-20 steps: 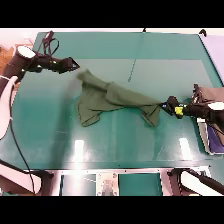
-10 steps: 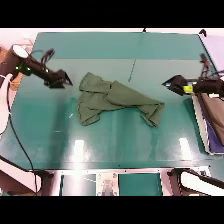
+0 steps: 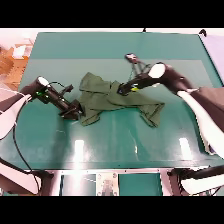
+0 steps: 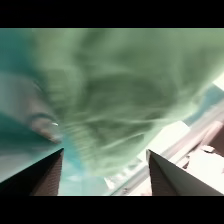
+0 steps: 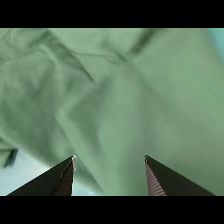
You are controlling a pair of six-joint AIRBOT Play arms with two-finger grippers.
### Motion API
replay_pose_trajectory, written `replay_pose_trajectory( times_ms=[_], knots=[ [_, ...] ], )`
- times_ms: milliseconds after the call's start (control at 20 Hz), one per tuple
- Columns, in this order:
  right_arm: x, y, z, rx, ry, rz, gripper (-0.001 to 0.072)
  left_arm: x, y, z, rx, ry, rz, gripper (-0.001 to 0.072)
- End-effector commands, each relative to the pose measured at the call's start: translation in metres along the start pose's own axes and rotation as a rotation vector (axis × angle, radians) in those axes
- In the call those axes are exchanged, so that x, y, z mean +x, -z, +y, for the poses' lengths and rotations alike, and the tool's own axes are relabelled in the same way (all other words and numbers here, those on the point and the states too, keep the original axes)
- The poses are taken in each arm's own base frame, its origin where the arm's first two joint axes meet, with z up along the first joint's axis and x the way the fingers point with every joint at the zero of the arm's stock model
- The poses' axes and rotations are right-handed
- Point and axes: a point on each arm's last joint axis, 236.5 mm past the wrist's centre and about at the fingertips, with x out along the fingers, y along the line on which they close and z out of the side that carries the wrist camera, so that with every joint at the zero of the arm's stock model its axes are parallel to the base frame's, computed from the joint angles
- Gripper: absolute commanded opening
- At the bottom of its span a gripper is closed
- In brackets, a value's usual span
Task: Fold the shirts.
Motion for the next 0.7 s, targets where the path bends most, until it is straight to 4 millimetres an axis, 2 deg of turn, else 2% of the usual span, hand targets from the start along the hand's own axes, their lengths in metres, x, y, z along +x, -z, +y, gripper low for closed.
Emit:
replay_pose_trajectory(
  times_ms=[0,100,200,300,400,500,550,600,650],
  knots=[
    [0.056,0.012,0.029,-0.146,0.005,0.151,0.0512,0.020,0.006,-0.015,0.029,0.045,0.015,0.0324],
    [0.068,0.025,0.034,-0.220,0.037,0.205,0.0512,0.023,0.007,-0.018,0.039,0.044,0.021,0.0028],
    [0.070,0.030,0.032,-0.287,0.085,0.233,0.0511,0.023,0.005,-0.018,0.037,0.045,0.011,0.0025],
    [0.069,0.024,0.015,-0.286,0.168,0.217,0.0507,0.023,0.005,-0.018,0.036,0.045,0.011,0.0025],
    [0.065,0.018,-0.005,-0.256,0.227,0.199,0.0462,0.023,0.002,-0.018,0.035,0.043,-0.003,0.0025],
    [0.063,0.013,-0.015,-0.202,0.244,0.178,0.0196,0.022,-0.003,-0.017,0.036,0.036,-0.026,0.0024],
    [0.060,0.010,-0.016,-0.173,0.249,0.169,0.0019,0.021,-0.007,-0.017,0.038,0.032,-0.043,0.0024],
    [0.055,0.005,-0.015,-0.149,0.249,0.160,0.0013,0.020,-0.009,-0.018,0.042,0.032,-0.049,0.0024],
    [0.040,-0.002,-0.011,-0.151,0.250,0.156,0.0012,0.018,-0.010,-0.018,0.046,0.030,-0.051,0.0024]
  ],
)
